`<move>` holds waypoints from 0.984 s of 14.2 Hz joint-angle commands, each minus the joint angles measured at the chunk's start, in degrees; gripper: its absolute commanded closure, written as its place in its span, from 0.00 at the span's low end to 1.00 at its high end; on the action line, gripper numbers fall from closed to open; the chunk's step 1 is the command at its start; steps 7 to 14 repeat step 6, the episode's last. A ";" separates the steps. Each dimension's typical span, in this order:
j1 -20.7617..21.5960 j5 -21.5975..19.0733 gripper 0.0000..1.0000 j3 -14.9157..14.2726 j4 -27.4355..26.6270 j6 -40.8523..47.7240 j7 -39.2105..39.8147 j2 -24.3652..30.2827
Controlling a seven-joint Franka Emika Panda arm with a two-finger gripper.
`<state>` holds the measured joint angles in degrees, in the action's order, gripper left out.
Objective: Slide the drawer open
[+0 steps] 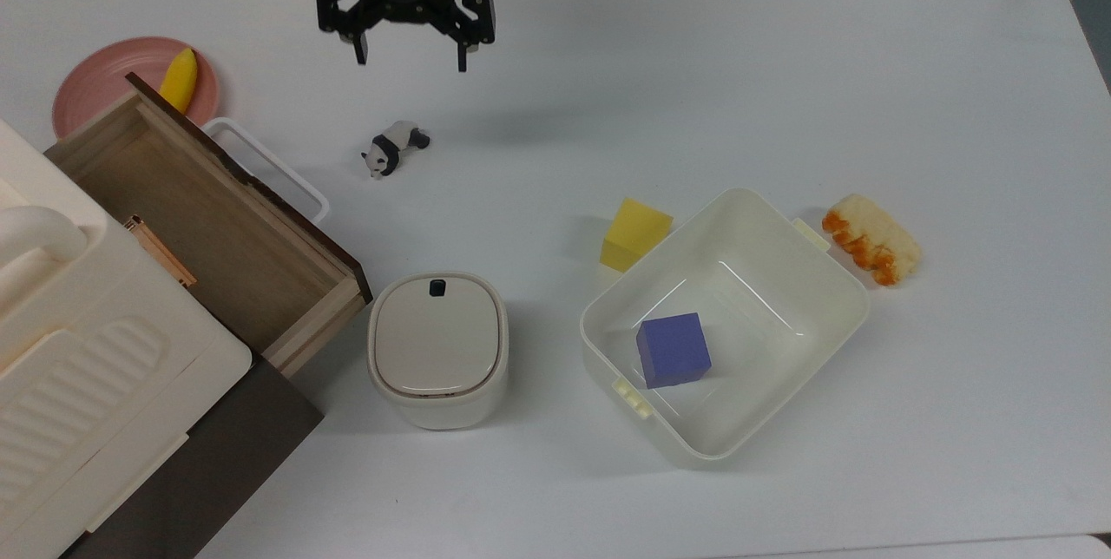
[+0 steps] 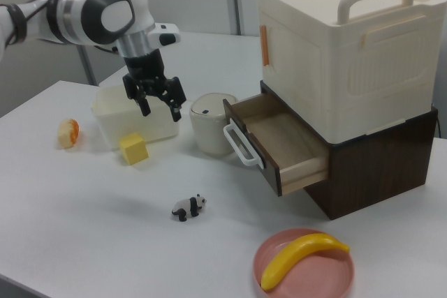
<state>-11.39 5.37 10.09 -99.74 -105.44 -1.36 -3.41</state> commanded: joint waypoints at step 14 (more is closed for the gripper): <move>0.40 -2.73 0.00 -0.24 1.48 8.66 -3.65 3.77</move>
